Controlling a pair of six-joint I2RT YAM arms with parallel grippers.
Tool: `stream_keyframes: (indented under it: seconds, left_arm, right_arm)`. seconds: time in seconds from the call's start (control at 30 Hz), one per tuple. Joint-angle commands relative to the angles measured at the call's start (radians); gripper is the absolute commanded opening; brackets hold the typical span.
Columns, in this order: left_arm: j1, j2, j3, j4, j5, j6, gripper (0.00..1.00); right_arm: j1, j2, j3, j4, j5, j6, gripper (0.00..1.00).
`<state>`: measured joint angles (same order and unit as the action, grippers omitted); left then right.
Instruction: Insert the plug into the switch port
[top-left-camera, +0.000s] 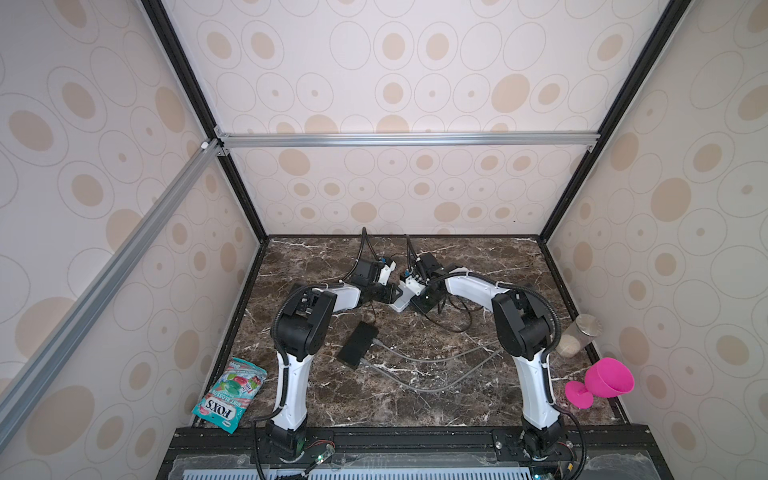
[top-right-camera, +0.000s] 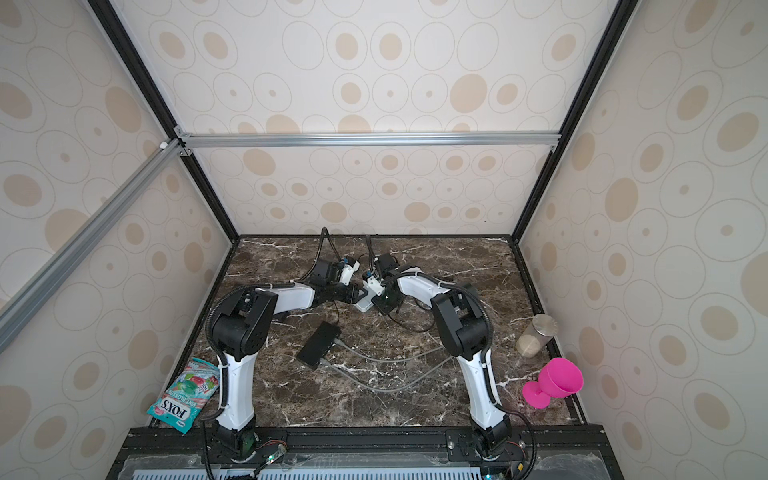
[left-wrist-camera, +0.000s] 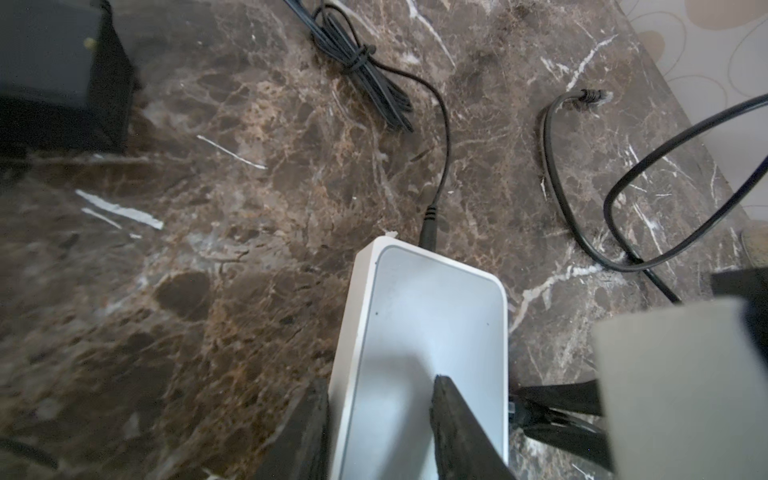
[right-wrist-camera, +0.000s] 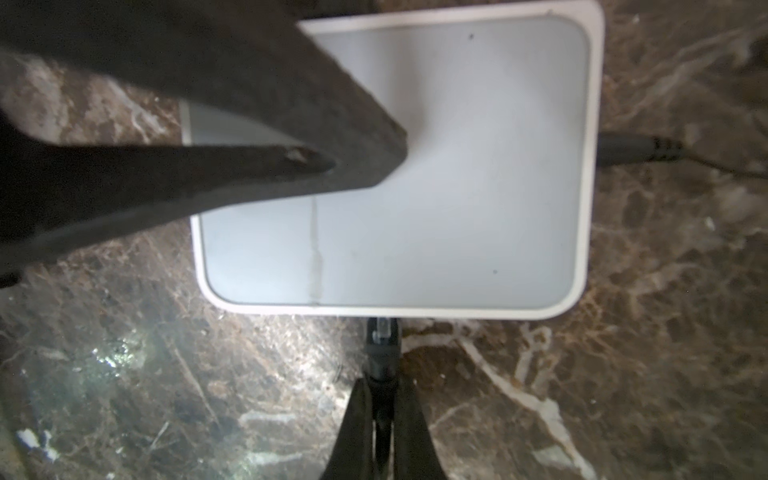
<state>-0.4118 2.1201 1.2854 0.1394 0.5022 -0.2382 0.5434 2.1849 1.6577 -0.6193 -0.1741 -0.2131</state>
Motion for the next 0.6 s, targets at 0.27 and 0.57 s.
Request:
stream_keyframes:
  seconds: [0.27,0.57]
  left_arm:
    - [-0.072,0.070,-0.010,-0.176,0.059,0.051,0.40]
    - [-0.072,0.064,-0.005,-0.179,0.062,0.047,0.39]
  right_arm:
    - [0.030,-0.091,-0.019,0.273,-0.067,0.015,0.00]
    - [0.030,-0.025,-0.026,0.250,-0.064,0.024,0.00]
